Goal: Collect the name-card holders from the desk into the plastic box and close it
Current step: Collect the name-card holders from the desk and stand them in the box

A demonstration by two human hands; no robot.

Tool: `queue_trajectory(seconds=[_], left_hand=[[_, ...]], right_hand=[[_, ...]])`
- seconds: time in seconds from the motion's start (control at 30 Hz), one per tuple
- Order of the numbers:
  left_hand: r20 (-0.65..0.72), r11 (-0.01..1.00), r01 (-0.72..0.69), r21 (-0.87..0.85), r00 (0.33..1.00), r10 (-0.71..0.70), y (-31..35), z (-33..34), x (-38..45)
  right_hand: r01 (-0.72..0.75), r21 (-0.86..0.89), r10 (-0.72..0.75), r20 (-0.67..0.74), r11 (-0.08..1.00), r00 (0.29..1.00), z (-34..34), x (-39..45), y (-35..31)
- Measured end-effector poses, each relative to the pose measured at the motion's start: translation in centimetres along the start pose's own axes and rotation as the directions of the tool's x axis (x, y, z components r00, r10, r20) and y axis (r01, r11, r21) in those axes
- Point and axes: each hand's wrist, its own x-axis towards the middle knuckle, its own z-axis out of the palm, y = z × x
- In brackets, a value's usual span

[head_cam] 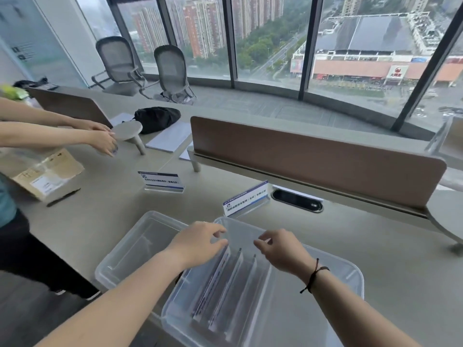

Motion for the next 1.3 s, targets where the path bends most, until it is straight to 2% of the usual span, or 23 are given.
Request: queue_trajectory(seconds=[0.23,0.37,0.57,0.73,0.8,0.93,1.03,1.3], left_hand=[[-0.126,0.998,0.018,-0.055,0.992,-0.025,-0.6,-2.3,5.2],[-0.127,0.997,0.039,-0.064,0.991,-0.047,-1.9,-2.4,10.1],[0.000,1.000,-0.011,-0.016,1.000,0.011,-4.7,-0.6,19.0],[0.127,0.990,-0.058,0.128,0.991,0.042,-6.4,2.6,25.1],[0.146,0.984,-0.099,0.149,0.986,0.077,-6.9,4.0,26.5],[0.160,0.972,-0.187,0.141,0.974,0.164,-8.4,6.0,28.0],[0.135,0.975,-0.202,0.096,0.973,0.188,-9.4,6.3,28.2],[0.116,0.951,-0.299,0.081,0.950,0.289,-10.3,4.8,28.4]], right_hand=[[0.056,-0.118,-0.075,-0.164,0.991,0.984,-2.4,5.6,-0.5],[0.012,-0.302,-0.086,-0.233,0.953,0.969,-2.6,10.4,0.1],[-0.045,-0.491,-0.073,-0.219,0.870,0.973,-1.7,17.1,0.2],[0.051,-0.621,-0.138,-0.093,0.782,0.986,-0.3,23.3,0.2],[0.077,-0.689,-0.152,-0.049,0.721,0.987,0.2,25.5,0.4],[0.056,-0.754,-0.078,0.006,0.655,0.997,1.4,28.2,1.2],[-0.012,-0.778,-0.013,-0.026,0.628,1.000,1.7,28.5,1.2],[-0.070,-0.777,-0.068,-0.144,0.625,0.987,2.0,25.8,0.2]])
